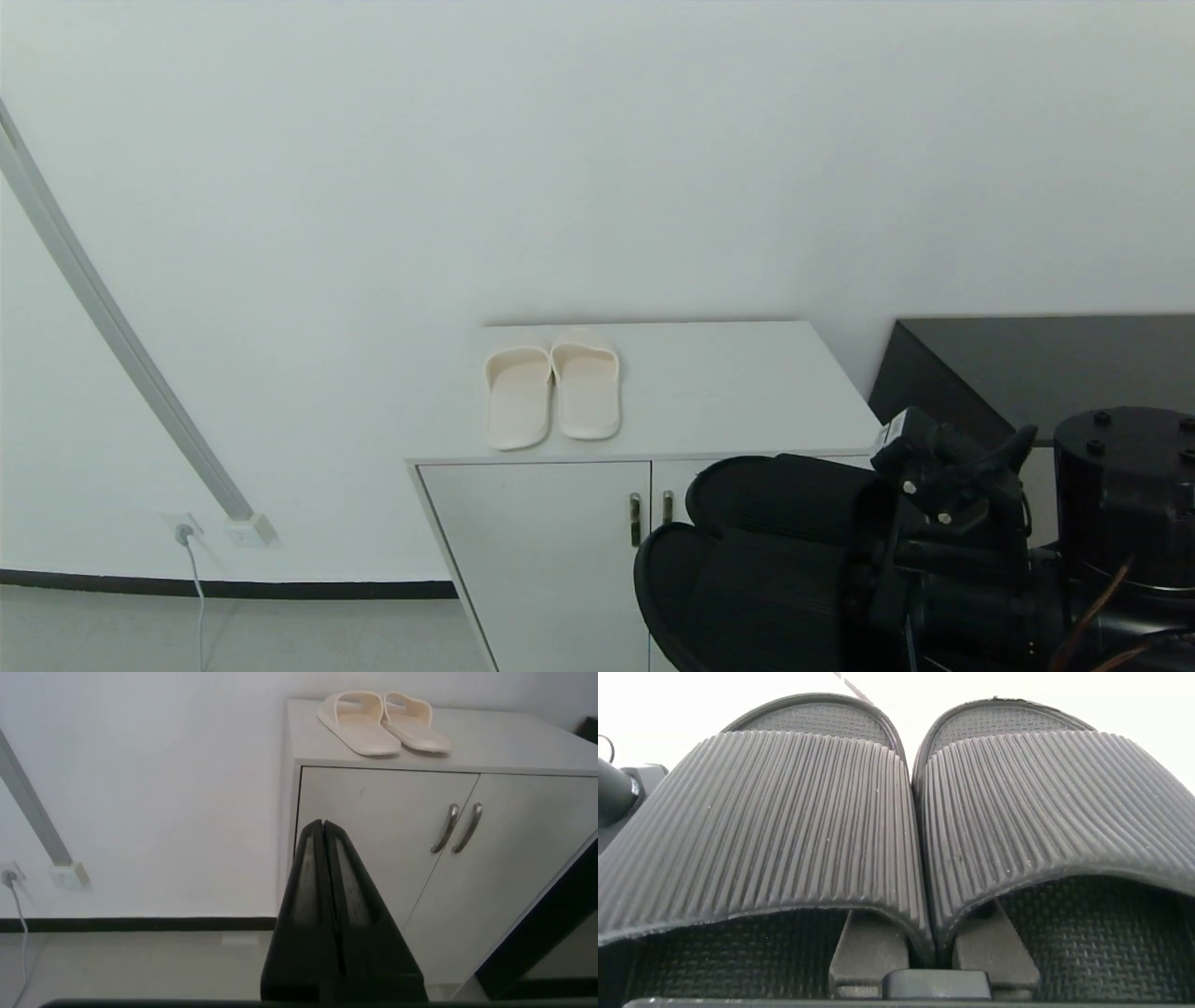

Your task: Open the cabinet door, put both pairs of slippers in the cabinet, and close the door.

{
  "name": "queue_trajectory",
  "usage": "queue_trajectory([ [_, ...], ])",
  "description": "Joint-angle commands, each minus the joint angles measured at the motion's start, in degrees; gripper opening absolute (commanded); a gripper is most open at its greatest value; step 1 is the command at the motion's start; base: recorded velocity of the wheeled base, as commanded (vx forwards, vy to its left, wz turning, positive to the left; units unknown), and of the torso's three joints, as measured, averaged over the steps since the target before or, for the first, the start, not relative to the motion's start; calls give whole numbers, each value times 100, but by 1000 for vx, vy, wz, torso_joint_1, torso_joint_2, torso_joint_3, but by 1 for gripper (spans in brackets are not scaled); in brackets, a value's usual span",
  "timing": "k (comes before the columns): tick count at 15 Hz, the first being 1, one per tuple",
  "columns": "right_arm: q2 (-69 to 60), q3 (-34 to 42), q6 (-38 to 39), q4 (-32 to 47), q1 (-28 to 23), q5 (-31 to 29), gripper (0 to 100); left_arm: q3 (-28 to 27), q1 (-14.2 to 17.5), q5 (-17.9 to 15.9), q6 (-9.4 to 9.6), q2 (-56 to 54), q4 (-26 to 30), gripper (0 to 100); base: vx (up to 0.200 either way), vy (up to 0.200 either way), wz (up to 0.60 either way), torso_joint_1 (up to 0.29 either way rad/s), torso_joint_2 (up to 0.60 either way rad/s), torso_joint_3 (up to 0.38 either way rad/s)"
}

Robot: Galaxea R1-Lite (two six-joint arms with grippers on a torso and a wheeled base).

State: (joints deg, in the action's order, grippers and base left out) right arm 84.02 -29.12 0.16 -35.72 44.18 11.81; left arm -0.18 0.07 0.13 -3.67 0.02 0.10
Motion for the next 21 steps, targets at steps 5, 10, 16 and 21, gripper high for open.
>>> queue_trajectory([
  [5, 97, -6, 2, -5, 3, -4, 0, 1, 1, -5, -29, 6, -1, 0, 0, 0, 0, -100, 232, 127],
  [10, 159, 82, 2, -5, 3, -21, 0, 1, 1, 4, -46, 6, -1, 100, 0, 0, 0, -188, 436, 243],
  [16, 141, 161, 2, -128, -6, -47, 0, 1, 1, 4, -55, 6, -1, 100, 0, 0, 0, -226, 548, 320],
  [21, 194, 205, -130, -128, 3, -21, 0, 1, 1, 13, -46, 6, -1, 100, 0, 0, 0, -202, 524, 318],
])
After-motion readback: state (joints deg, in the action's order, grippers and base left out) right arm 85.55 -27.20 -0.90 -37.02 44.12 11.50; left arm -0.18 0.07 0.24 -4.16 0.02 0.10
